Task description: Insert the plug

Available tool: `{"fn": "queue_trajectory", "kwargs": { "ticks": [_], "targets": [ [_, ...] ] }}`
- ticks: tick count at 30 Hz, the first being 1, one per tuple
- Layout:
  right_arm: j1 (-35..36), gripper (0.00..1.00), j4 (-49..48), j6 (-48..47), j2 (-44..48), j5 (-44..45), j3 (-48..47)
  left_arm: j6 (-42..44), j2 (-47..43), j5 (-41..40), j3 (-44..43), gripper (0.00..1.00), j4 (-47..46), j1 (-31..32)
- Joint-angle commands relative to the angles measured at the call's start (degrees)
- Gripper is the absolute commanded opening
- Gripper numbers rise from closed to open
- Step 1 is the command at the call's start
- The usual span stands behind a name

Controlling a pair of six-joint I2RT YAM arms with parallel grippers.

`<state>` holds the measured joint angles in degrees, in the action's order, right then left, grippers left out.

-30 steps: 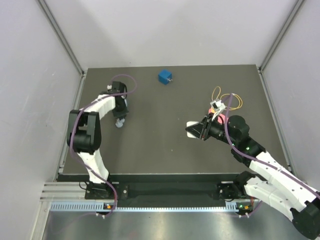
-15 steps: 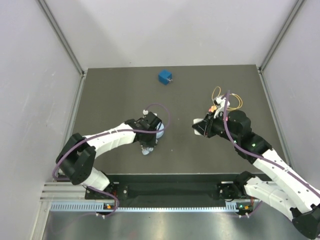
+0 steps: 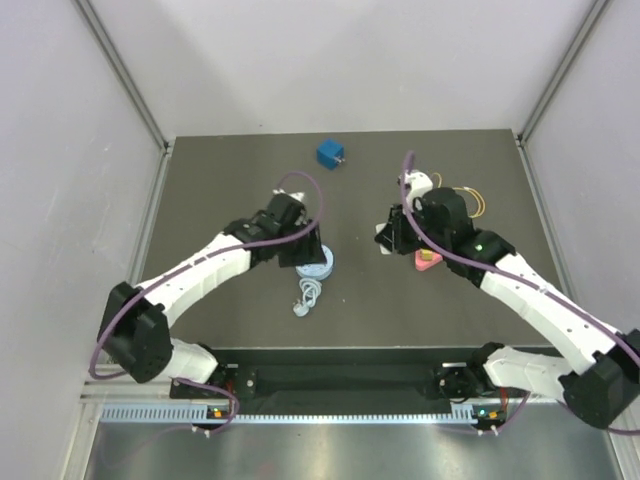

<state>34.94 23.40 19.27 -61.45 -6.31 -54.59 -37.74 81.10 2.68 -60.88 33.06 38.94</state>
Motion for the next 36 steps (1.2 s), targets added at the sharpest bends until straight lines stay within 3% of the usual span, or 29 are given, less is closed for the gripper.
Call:
{"fn": "queue_trajectory", "kwargs": {
  "ticks": [1,5,7,13,19,31,36],
  "targets": [
    [1.88,0.0,0.94,-5.72,-6.89,-0.37,-7.8,1.69,-3.66,10.49,0.76,0.64,-1.67,-12.78],
    [4.95,0.0,4.37,-8.54,-16.05,-1.08,-18.41,2.14,-3.23,18.65,3.83,0.71,-5.01,-25.73],
    [6.71,0.0,5.6,-10.82,-21.31,-0.55,-21.77,0.04,-2.36,24.79,6.47,0.8,-7.82,-32.65],
    [12.17,0.0,16.22,-16.1,-36.6,2.0,-38.73,-1.21,1.68,32.47,11.49,0.89,-10.21,-45.77],
    [12.7,0.0,21.07,-16.46,-46.37,0.77,-46.39,3.11,4.42,31.86,12.54,0.9,-8.88,-47.73],
    [13.05,0.0,25.12,-15.66,-56.76,1.47,-52.9,-1.81,7.32,43.45,18.16,0.88,-18.37,-50.1],
    [12.96,0.0,24.24,-14.44,-58.69,1.56,-53.78,-1.9,6.09,43.47,18.26,0.87,-18.65,-50.01]
  ]
}}
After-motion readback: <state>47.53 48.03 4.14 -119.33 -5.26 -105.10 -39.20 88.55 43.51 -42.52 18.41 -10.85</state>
